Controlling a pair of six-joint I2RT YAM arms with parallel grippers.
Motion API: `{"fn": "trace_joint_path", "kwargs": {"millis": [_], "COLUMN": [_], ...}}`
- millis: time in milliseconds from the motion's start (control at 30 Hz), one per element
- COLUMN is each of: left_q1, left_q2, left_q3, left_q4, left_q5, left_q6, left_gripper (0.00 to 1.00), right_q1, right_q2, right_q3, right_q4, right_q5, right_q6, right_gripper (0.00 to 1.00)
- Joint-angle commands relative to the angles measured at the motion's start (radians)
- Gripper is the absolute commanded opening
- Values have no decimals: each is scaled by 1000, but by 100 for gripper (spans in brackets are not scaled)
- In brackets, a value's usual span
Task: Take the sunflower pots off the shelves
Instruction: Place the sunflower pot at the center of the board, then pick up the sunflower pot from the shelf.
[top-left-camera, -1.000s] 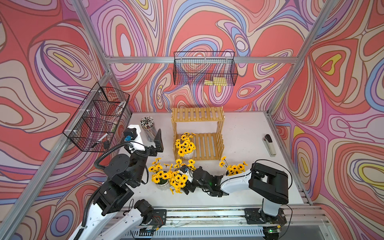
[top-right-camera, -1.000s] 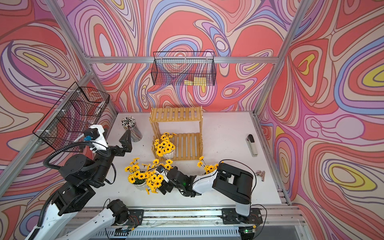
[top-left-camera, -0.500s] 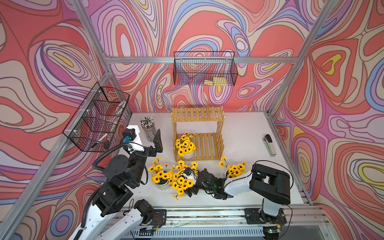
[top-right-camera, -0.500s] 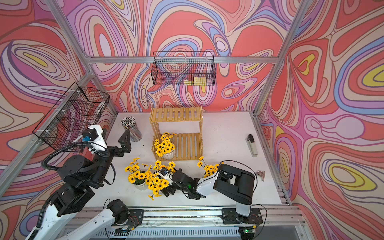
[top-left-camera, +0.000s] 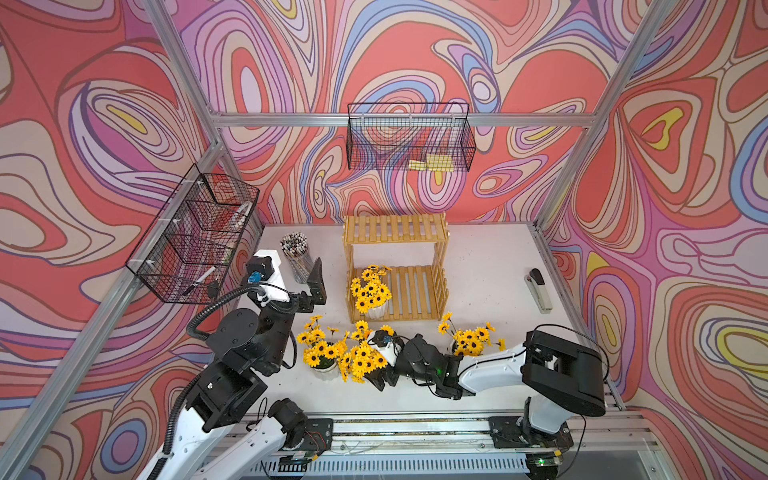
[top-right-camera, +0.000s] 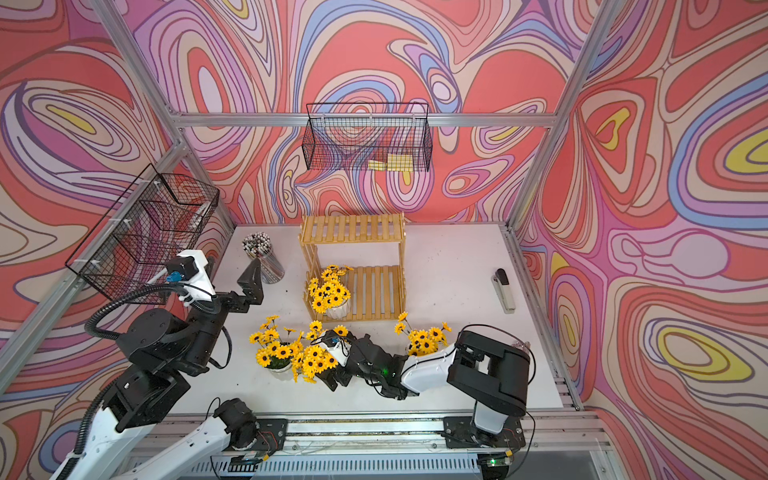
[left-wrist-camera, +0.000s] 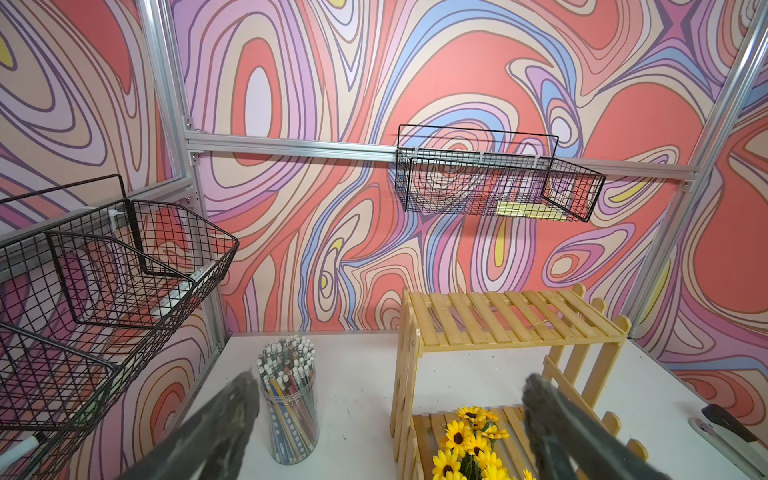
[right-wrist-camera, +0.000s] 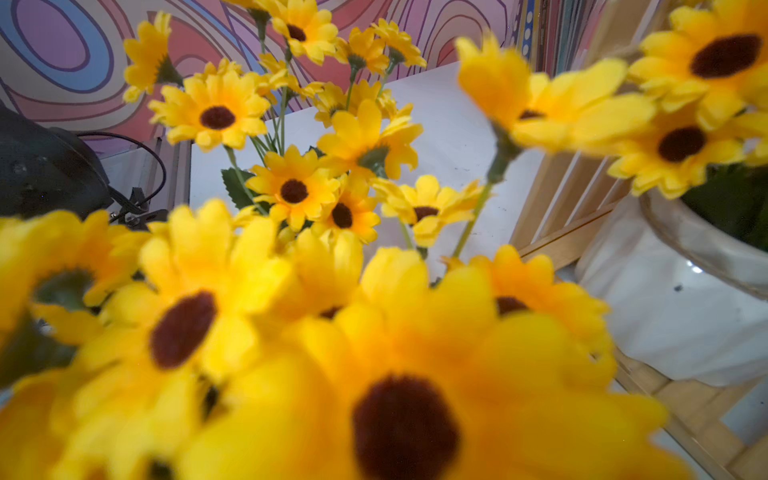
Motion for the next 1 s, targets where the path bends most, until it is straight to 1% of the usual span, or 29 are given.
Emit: {"fn": "trace_joint_path", "kwargs": {"millis": [0, 200, 333, 533, 700, 767, 833, 967], "left_q1": [7, 6, 6, 6, 7, 6, 6, 8], "left_q2": [6, 15, 21, 27, 39, 57, 74, 100], "left_q3": [15, 15, 18, 18, 20, 37, 48, 64], "left_q4": [-22, -14, -14, -9, -11, -33, -44, -58], "left_q5": [-11, -10, -11, -3, 26, 47, 46, 83], "left_q6": [11, 17, 17, 23, 45, 58, 67, 77], "left_gripper": [100, 100, 100, 100, 100, 100, 100, 100], "right_q1": [6, 6, 6, 6, -9, -35, -75, -209], "right_q2": [-70, -189, -271, -402, -468, -479, -490, -490], "right_q3": [-24, -47, -64, -63, -10, 15, 28, 69], "right_q4": [-66, -214, -304, -467, -603, -634, -639, -641], "right_q5": [-13, -16, -8, 59, 149, 168, 147, 39], "right_q6": [-3, -14, 5, 48, 88, 101, 104, 111], "right_gripper": [98, 98, 98, 98, 98, 98, 98, 98]}}
